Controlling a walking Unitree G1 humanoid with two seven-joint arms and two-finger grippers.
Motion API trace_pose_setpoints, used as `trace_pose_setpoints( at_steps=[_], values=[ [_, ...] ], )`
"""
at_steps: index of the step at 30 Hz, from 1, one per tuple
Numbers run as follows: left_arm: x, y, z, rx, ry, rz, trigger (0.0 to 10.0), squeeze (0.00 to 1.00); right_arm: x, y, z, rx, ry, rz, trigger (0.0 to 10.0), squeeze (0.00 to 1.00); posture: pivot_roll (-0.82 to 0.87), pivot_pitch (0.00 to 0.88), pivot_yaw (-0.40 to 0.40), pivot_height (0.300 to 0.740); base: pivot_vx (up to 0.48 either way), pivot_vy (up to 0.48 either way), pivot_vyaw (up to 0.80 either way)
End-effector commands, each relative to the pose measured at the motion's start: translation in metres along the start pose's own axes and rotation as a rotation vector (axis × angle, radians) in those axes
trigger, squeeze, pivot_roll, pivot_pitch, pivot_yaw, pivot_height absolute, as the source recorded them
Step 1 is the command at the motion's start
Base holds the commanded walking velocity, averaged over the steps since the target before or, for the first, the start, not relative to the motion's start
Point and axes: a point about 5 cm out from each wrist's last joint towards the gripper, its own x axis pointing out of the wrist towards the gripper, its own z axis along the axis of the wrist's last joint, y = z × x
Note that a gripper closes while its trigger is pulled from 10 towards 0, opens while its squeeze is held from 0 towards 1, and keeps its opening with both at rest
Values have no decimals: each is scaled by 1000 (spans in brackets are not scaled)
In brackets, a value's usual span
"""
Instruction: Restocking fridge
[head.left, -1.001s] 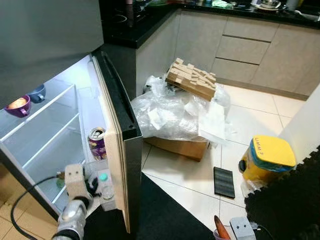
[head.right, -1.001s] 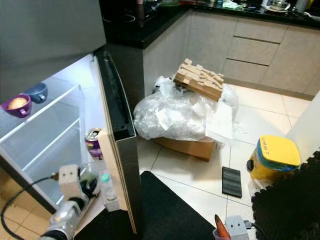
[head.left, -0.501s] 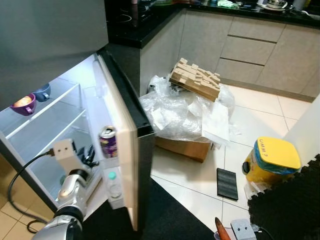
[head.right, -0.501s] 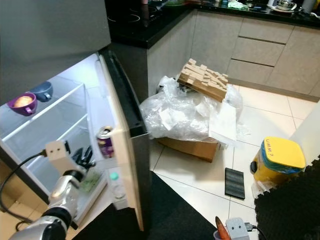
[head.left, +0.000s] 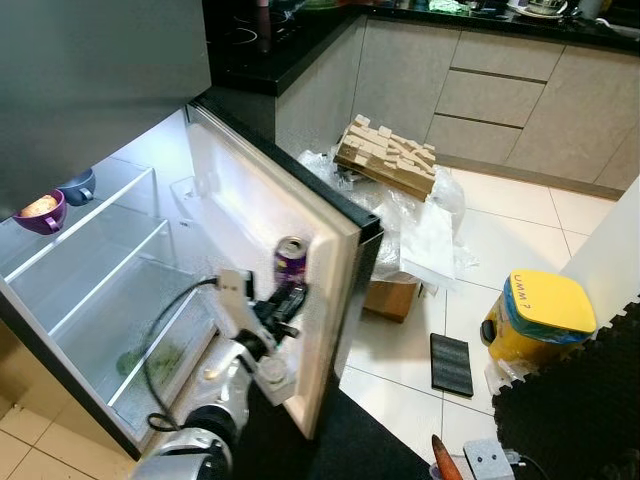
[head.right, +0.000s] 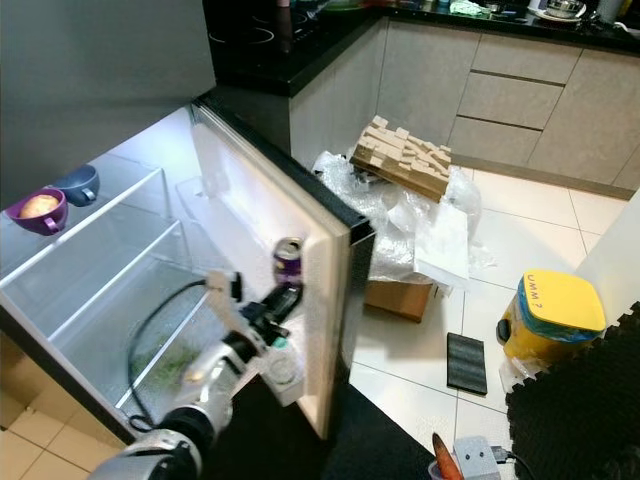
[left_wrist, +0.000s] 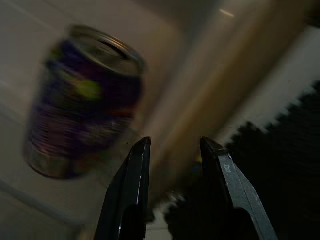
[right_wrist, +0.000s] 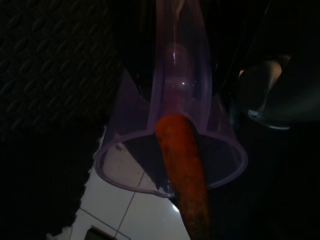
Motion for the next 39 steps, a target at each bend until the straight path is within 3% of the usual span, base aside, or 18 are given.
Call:
trace_pose_setpoints(
  at_steps=[1, 5, 6, 9, 19, 25, 27, 28, 29, 31, 33, 36, 38, 39],
  values=[
    [-7, 4, -4, -10, 10, 29, 10000, 0, -1, -3, -1, 20, -6, -12, 10000, 0, 15, 0, -35, 740, 0, 0, 0],
    [-9, 7, -3, -12, 4, 40, 10000, 0, -1, -2, -1, 21, -6, -11, 10000, 0, 15, 0, -35, 740, 0, 0, 0],
    [-13, 15, 5, -8, -25, 68, 10000, 0, -1, -1, 0, 24, -9, -6, 10000, 0, 19, 0, -33, 740, 0, 0, 0],
    [-14, 21, 15, -4, -67, 84, 10000, 0, 0, 0, 0, 27, -13, -1, 10000, 0, 20, 0, -31, 740, 0, 0, 0],
    [-1, 13, 40, -38, -211, -23, 10000, 0, 0, 2, 1, 37, -17, 11, 10000, 0, 21, 0, -34, 740, 0, 0, 0],
    [-3, 19, 43, 3, -199, 11, 10000, 0, 0, 3, 1, 40, -16, 15, 10000, 0, 22, 0, -33, 740, 0, 0, 0],
    [-16, 36, 38, 38, -143, 162, 10000, 0, 0, 3, 1, 41, -13, 17, 10000, 0, 22, 0, -33, 740, 0, 0, 0],
    [-16, 36, 38, 38, -143, 162, 10000, 0, 0, 3, 1, 41, -13, 17, 10000, 0, 22, 0, -33, 740, 0, 0, 0],
    [-31, 52, 32, 69, -79, 301, 10000, 0, 0, 4, 0, 41, -12, 21, 10000, 0, 25, 0, -31, 740, 0, 0, 0],
    [-31, 52, 32, 69, -79, 301, 10000, 0, 0, 4, 0, 41, -12, 21, 10000, 0, 25, 0, -31, 740, 0, 0, 0],
    [-59, 69, 18, 81, 25, 471, 10000, 0, 0, 7, 0, 32, -12, 39, 10000, 0, 30, 0, -29, 740, 0, 0, 0],
    [-99, 82, -6, 89, 180, 634, 10000, 0, 0, 13, 1, 50, -13, 79, 10000, 0, 33, 0, -28, 740, 0, 0, 0],
    [-103, 82, -9, 86, 198, 646, 10000, 0, 1, 14, 1, 60, -15, 84, 10000, 0, 33, 0, -28, 740, 0, 0, 0],
    [-114, 83, -19, 72, 245, 677, 10000, 0, 1, 14, 2, 64, -19, 86, 10000, 0, 33, 0, -28, 740, 0, 0, 0]
  ],
)
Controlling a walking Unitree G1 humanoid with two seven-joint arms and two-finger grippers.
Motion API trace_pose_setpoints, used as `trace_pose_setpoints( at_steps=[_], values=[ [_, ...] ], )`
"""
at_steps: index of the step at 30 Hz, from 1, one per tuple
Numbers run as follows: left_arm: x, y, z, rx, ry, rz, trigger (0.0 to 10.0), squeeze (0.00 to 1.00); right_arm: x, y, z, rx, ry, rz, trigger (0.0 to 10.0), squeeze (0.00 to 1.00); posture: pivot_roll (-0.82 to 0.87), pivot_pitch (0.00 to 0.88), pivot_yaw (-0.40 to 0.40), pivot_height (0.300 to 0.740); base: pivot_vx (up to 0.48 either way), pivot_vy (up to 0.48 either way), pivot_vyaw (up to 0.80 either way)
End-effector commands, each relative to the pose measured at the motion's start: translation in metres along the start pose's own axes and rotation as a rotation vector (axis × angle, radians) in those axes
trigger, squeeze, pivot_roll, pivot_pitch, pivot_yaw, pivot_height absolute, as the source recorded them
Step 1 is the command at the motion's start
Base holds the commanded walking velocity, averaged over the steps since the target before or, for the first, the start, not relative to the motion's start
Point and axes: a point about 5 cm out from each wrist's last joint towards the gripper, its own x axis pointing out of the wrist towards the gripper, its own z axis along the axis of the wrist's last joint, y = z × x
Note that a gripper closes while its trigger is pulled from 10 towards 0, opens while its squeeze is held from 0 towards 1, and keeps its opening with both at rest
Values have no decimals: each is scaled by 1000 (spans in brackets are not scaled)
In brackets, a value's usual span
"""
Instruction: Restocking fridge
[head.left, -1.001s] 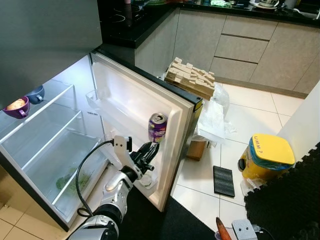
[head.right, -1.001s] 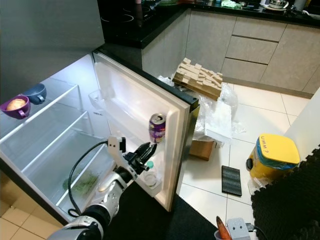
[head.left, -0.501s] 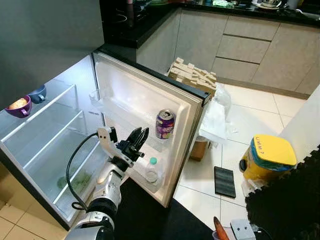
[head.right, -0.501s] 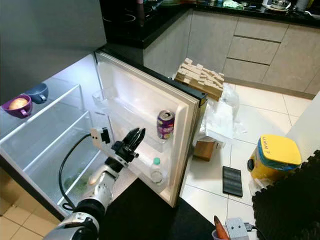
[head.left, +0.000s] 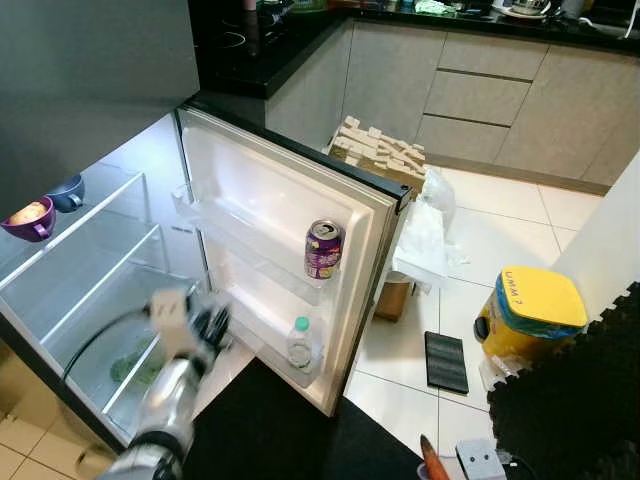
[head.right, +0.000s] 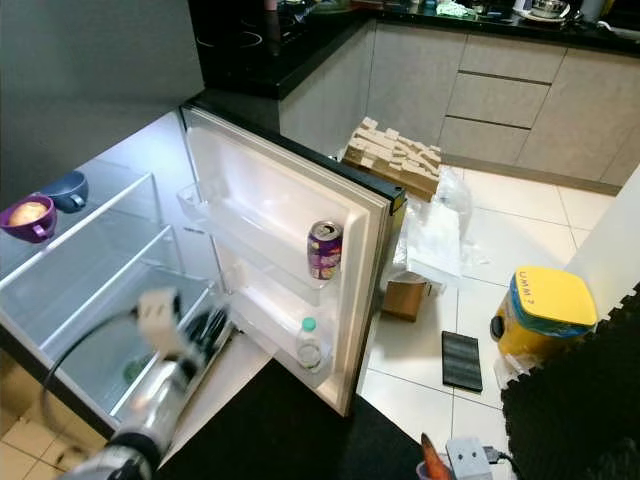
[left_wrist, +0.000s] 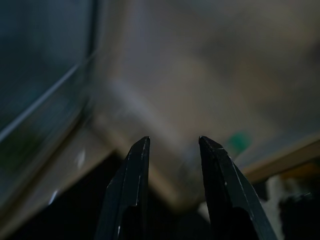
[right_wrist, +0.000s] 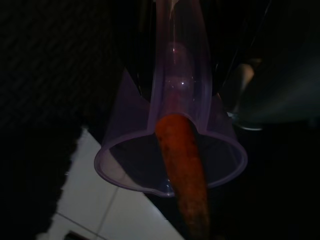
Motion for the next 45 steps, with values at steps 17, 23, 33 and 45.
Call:
trace_pose_setpoints(
  at_steps=[17, 23, 33, 45],
  values=[
    [-99, 39, -113, 55, 544, 260, 10000, 0, 4, 3, 15, 50, -64, 32, 10000, 0, 42, 0, -29, 740, 0, 0, 112],
    [-103, 36, -118, 70, 574, 244, 10000, 0, 4, 5, 16, 63, -63, 45, 10000, 0, 46, 0, -25, 740, 0, 0, 800],
    [-91, 28, -113, 99, 568, 183, 10000, 0, 3, 7, 11, 72, -44, 59, 10000, 0, 48, 0, -21, 740, 0, 0, 800],
    [-91, 26, -115, 106, 581, 163, 10000, 0, 3, 6, 11, 77, -38, 65, 10000, 0, 48, 0, -22, 740, 0, 0, 800]
  ],
)
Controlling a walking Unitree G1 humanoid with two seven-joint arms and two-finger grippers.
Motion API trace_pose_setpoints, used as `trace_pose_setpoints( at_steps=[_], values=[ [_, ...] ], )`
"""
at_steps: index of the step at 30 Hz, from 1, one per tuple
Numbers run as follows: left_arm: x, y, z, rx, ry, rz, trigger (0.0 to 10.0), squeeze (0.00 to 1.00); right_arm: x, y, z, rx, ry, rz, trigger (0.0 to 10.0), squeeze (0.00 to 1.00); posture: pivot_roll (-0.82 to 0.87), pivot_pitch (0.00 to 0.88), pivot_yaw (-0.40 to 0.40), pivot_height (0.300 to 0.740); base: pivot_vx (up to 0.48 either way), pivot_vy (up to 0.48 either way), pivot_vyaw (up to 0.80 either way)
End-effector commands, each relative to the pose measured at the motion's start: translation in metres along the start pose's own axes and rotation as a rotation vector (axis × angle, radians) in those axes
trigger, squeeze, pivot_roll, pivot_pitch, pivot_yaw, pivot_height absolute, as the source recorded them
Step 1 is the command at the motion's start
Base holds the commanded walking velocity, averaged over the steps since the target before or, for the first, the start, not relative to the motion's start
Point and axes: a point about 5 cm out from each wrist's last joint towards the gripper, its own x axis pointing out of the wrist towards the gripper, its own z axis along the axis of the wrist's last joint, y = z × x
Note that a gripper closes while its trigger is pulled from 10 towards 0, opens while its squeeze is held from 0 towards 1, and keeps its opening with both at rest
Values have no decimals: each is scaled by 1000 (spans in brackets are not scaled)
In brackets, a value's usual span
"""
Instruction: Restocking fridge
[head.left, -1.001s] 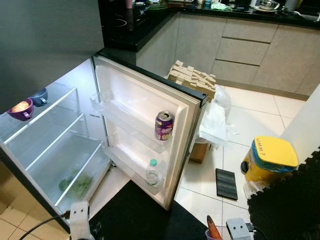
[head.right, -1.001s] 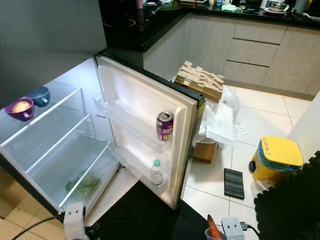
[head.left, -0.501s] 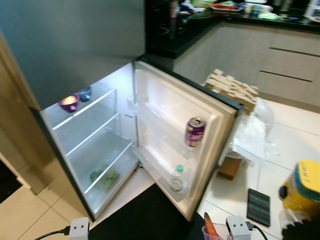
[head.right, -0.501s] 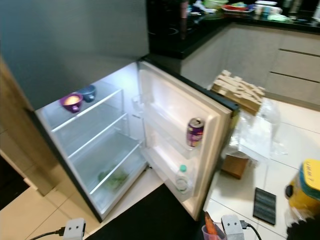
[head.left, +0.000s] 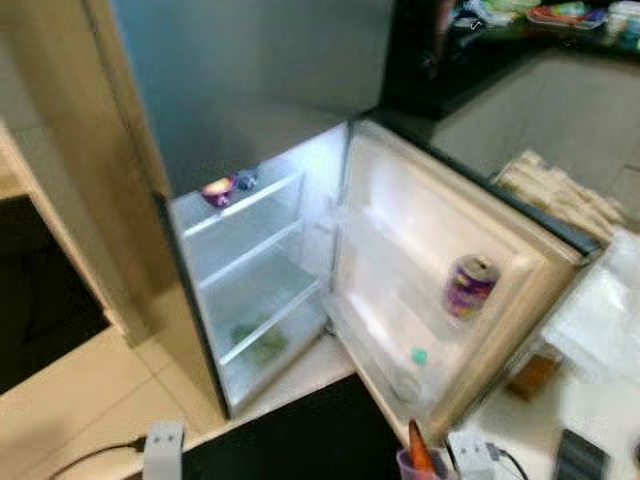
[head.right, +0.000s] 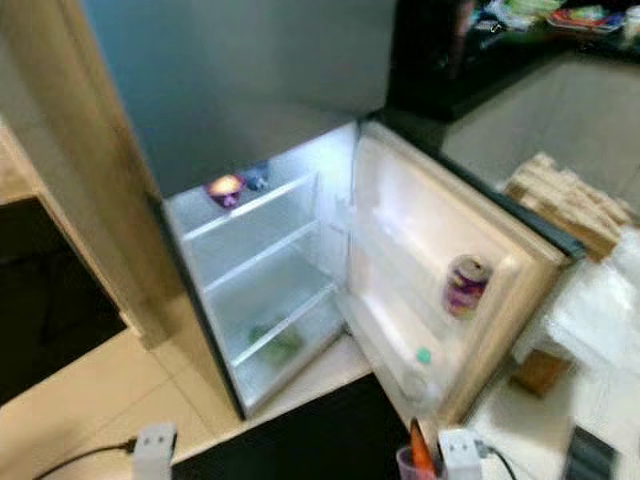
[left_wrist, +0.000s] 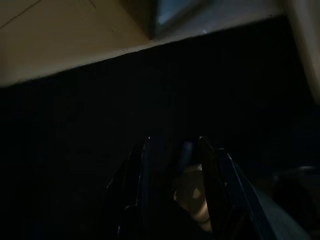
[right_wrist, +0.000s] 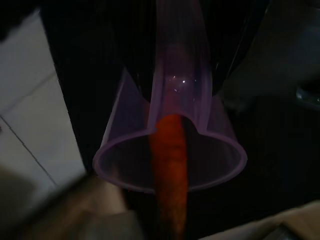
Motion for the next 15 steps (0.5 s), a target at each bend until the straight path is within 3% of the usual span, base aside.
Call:
trace_pose_setpoints(
  at_steps=[1, 15],
  values=[
    [-2, 3, -6, 8, 30, 6, 10000, 0, 2, 3, 7, 6, -27, 9, 10000, 0, 48, 0, -22, 740, 0, 0, 800],
    [-2, -1, -9, 7, 44, -16, 10000, 0, 2, 4, 6, 12, -24, 12, 10000, 0, 48, 0, -22, 740, 0, 0, 798]
  ],
)
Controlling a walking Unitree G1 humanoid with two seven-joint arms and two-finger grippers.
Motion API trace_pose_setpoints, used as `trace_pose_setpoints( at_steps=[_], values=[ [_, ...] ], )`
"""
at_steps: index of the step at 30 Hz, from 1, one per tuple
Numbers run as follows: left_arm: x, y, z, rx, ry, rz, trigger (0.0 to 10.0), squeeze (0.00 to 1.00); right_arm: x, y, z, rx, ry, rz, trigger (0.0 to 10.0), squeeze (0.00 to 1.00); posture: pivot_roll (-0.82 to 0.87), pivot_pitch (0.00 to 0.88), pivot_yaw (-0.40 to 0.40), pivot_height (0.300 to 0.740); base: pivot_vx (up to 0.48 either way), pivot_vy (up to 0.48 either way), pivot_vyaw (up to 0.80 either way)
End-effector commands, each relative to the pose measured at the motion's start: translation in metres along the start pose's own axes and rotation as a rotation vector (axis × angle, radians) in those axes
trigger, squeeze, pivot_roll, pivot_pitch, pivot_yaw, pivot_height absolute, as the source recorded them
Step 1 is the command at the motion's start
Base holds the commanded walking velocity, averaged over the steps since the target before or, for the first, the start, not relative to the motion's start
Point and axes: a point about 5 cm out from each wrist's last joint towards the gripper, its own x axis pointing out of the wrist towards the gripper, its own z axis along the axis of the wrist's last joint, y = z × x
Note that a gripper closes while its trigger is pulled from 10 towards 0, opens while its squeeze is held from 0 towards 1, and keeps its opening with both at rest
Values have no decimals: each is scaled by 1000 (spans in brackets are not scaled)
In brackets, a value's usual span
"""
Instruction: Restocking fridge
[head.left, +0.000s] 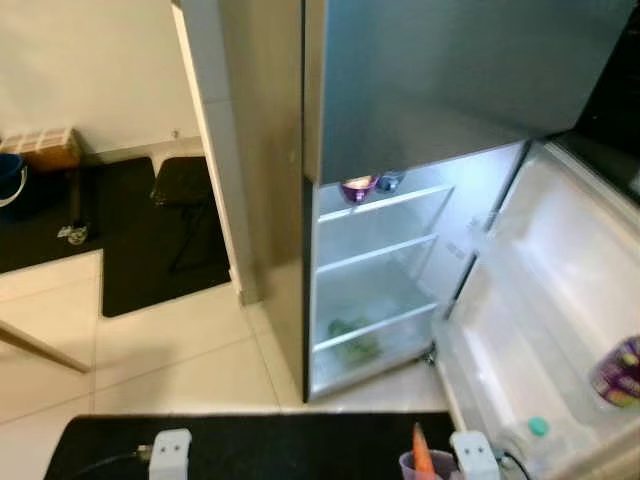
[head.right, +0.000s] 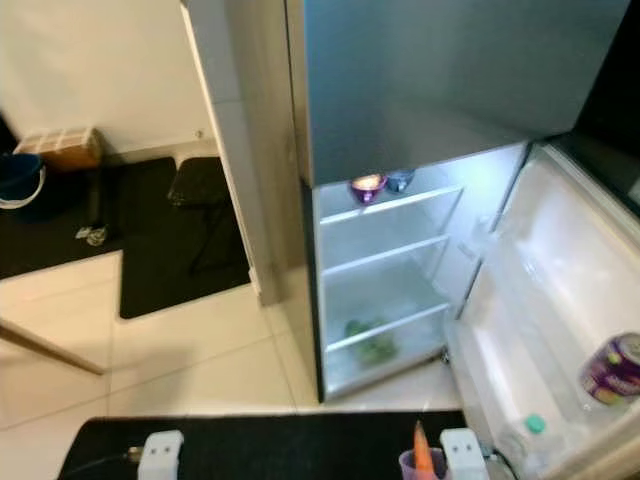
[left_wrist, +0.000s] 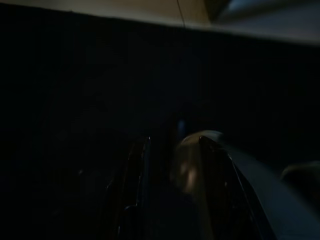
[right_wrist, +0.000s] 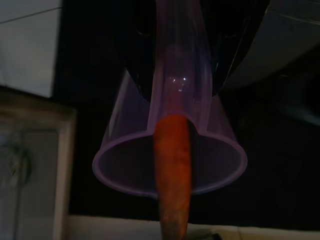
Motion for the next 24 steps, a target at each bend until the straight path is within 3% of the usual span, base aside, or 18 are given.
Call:
trace_pose_setpoints(
  at_steps=[1, 17, 24],
  values=[
    [-2, 2, -6, 2, 24, 3, 10000, 0, 2, 1, 8, 4, -29, 2, 10000, 0, 48, 0, -22, 740, 0, 0, 794],
    [-1, -2, -9, -13, 42, -11, 10000, 0, 2, 0, 9, -4, -33, -19, 10000, 0, 49, 0, -22, 740, 0, 0, 783],
    [-2, -1, -10, -13, 49, -9, 10000, 0, 2, -2, 10, -8, -36, -36, 10000, 0, 49, 0, -23, 740, 0, 0, 0]
  ],
)
